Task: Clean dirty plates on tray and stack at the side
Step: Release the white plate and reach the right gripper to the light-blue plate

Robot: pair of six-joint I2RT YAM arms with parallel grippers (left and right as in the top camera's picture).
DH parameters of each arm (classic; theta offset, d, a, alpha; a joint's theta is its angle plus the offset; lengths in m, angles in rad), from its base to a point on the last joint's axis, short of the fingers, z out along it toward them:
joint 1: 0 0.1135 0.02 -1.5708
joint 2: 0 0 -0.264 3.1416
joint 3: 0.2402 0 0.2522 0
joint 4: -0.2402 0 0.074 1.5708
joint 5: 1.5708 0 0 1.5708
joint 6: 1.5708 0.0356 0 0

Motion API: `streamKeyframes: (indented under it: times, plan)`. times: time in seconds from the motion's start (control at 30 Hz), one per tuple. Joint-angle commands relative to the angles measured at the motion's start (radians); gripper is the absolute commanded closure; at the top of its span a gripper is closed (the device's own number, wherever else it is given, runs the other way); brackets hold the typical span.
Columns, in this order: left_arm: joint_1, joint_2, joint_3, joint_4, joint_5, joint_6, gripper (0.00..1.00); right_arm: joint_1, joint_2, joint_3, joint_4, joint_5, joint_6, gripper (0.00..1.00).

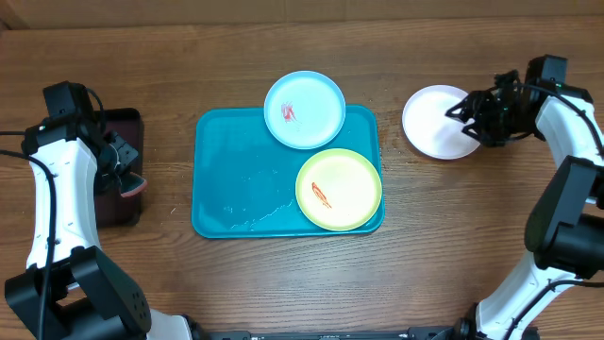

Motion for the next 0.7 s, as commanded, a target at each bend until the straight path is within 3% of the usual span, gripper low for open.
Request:
streamKeyframes:
  times: [0.0, 0.17, 0.4, 0.67]
  plan:
    - [0.003, 0.003, -0.003, 0.005, 0.013, -0.003, 0.96, 0.055, -0.015, 0.036, 0.032, -0.086, -0.031, 0.37]
    - [0.003, 0.003, -0.003, 0.009, 0.055, -0.002, 0.96, 0.181, -0.018, 0.035, 0.196, -0.066, -0.073, 0.30]
    - [0.001, 0.003, -0.003, 0.019, 0.068, 0.030, 0.96, 0.460, 0.000, 0.035, 0.413, 0.366, -0.150, 0.29]
    - [0.001, 0.003, -0.003, 0.019, 0.082, 0.040, 0.96, 0.666, 0.121, 0.035, 0.621, 0.645, -0.149, 0.29]
